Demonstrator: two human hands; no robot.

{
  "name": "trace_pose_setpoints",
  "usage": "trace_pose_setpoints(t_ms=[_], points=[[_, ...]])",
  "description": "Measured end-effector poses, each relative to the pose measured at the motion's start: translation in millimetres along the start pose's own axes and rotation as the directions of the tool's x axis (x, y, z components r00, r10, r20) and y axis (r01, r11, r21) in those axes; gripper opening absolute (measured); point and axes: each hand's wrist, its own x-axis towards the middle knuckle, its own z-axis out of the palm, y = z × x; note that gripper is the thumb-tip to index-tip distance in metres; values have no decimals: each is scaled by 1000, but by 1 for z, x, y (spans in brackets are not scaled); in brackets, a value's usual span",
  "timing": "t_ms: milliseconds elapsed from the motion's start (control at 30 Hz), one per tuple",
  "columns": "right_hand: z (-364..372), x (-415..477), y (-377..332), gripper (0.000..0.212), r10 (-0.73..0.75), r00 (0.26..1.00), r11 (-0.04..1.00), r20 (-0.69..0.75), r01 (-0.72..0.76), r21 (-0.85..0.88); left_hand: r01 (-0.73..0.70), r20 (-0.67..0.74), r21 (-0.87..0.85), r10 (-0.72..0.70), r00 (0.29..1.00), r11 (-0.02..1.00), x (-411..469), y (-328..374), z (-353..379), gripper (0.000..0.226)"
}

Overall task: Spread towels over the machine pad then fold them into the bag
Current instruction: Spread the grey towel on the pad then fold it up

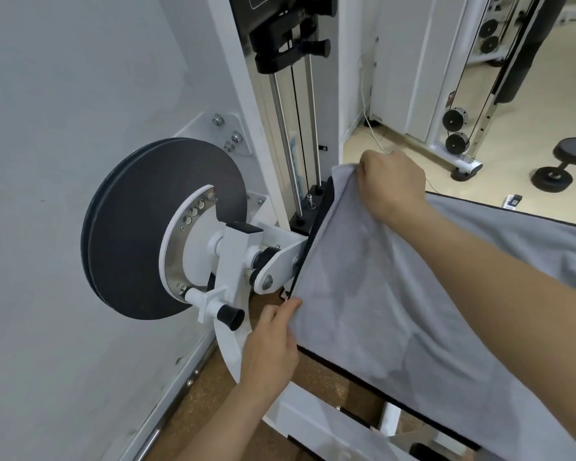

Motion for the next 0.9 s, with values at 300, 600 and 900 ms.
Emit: trace_pose_setpoints(t_ms=[300,600,900], points=[[-14,-23,1,31,-23,997,995,71,16,98,143,57,159,-154,986,977,3,-6,-3,48],[-76,-159,99,40,282,958,928,-50,-259,269,-249,95,174,236,967,953,-8,51,-6,24],[-108,-265,200,55,696,718,707,21,-690,157,-741,301,37,700,648,670,-25,144,74,31]])
